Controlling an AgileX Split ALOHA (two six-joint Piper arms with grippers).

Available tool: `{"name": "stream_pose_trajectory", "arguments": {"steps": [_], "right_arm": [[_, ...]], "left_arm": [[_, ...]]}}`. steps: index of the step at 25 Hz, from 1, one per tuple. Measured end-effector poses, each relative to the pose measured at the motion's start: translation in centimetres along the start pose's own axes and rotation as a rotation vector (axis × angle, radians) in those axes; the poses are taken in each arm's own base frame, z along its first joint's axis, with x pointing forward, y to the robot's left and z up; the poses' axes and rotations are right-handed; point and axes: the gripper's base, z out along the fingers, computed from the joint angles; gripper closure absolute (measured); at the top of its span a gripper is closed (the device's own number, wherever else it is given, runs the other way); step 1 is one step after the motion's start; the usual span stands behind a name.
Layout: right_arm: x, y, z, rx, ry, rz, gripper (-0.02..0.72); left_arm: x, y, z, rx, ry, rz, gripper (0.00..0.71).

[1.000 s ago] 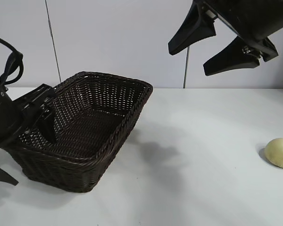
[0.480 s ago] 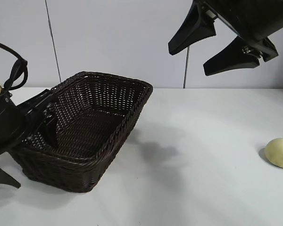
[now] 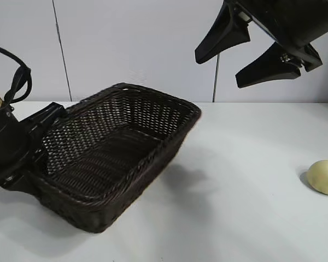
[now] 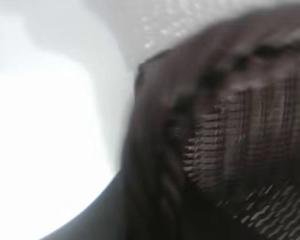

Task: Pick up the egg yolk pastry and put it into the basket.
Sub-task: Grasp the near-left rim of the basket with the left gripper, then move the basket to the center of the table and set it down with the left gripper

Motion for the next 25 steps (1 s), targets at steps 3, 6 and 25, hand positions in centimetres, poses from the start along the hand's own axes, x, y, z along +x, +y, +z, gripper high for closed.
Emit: {"name": "stream_pose_trajectory", "arguments": {"steps": [3, 6, 25], "right_arm": [[0.0, 0.0, 0.0, 0.000, 0.000, 0.000, 0.126], [0.0, 0.0, 0.0, 0.000, 0.000, 0.000, 0.126], [0.0, 0.0, 0.0, 0.000, 0.000, 0.000, 0.126]], "left_arm": [[0.0, -0.2, -0.1, -0.005, 0.001, 0.000, 0.613], [-0.1, -0.7, -0.5, -0.017, 0.003, 0.005, 0.613], [-5.4, -4.6, -4.5, 0.110, 0.149, 0.449, 0.613]]}}
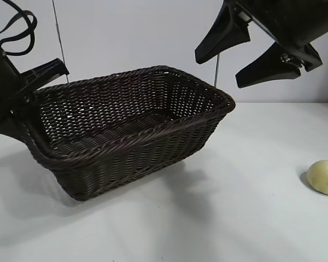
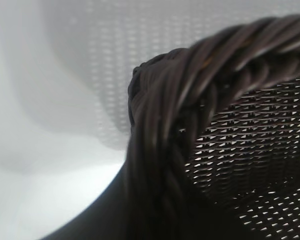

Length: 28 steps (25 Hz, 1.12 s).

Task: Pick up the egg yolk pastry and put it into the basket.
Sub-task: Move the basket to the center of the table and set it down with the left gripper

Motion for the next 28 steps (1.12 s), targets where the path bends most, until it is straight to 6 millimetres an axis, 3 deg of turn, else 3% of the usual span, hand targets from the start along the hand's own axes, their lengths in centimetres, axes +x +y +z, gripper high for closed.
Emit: {"name": "stream_pose_trajectory", "arguments": {"steps": [12, 28], "right_arm": [[0.0, 0.0, 0.0, 0.000, 0.000, 0.000, 0.126], [0.0, 0.0, 0.0, 0.000, 0.000, -0.001, 0.126]], "left_arm": [[-2.9, -2.9, 1.6, -0.016, 0.140, 0.420, 0.613], [-3.8, -2.3, 5.1, -0.044, 0.201, 0.497, 0.613]]}}
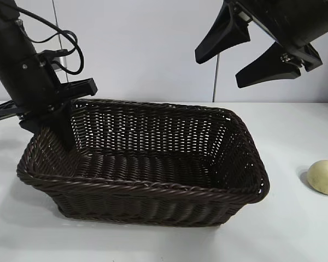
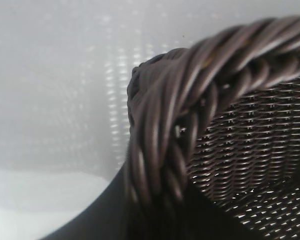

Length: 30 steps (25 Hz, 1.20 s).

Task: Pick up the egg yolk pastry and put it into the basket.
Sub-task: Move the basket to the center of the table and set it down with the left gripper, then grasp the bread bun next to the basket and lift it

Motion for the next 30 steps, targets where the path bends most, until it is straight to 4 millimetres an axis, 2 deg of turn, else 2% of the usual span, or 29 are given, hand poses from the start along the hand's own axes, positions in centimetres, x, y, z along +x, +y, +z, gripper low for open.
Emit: {"name": "stream_pose_trajectory", "arguments": {"steps": [8, 10, 12, 16, 18, 22, 30], "right_arm": [[0.0, 0.0, 0.0, 0.000, 0.000, 0.000, 0.126], [0.0, 0.0, 0.0, 0.000, 0.000, 0.000, 0.126], [0.0, 0.0, 0.0, 0.000, 0.000, 0.000, 0.126], [0.0, 0.0, 0.0, 0.000, 0.000, 0.000, 0.126], [0.0, 0.0, 0.0, 0.000, 0.000, 0.000, 0.126], [0.0, 0.0, 0.0, 0.000, 0.000, 0.000, 0.126], [0.0, 0.0, 0.0, 0.000, 0.000, 0.000, 0.126]], "left_arm": [[-0.1, 0.3, 1.1, 0.001, 0.020, -0.015, 0.613], [-0.1, 0.3, 1.2, 0.002, 0.021, -0.015, 0.586], [-0.1, 0.3, 1.2, 0.005, 0.021, -0.018, 0.492], [-0.3, 0.0, 0.6, 0.013, 0.004, -0.014, 0.209], [-0.4, -0.1, 0.0, 0.006, -0.008, 0.000, 0.147], [-0.4, -0.5, -1.9, -0.018, -0.001, 0.045, 0.110], [-0.7, -1.4, -6.9, -0.102, -0.046, 0.143, 0.104]]}}
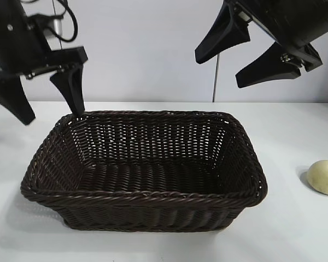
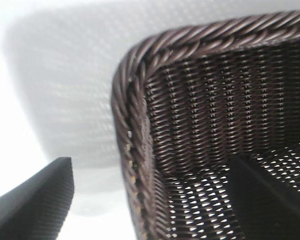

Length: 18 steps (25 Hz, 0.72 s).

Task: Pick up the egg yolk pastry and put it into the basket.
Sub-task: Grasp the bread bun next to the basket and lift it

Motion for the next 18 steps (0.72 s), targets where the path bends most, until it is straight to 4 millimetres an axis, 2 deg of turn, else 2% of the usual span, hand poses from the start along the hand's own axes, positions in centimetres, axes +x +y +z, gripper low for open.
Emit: {"name": "stream_pose_trajectory", "arguments": {"steps": [7, 9, 15, 18], "right_arm": [[0.0, 0.0, 0.0, 0.000, 0.000, 0.000, 0.126], [0.0, 0.0, 0.0, 0.000, 0.000, 0.000, 0.126], [0.0, 0.0, 0.0, 0.000, 0.000, 0.000, 0.126], [0.0, 0.0, 0.0, 0.000, 0.000, 0.000, 0.126]], "left_arm": [[-0.3, 2.0, -1.0, -0.178, 0.000, 0.031, 0.104], [-0.3, 3.4, -1.3, -0.198, -0.002, -0.012, 0.104], [0.3, 9.8, -2.8, -0.247, -0.006, -0.175, 0.104], [0.8, 11.3, -3.2, -0.253, 0.009, -0.216, 0.104]]}}
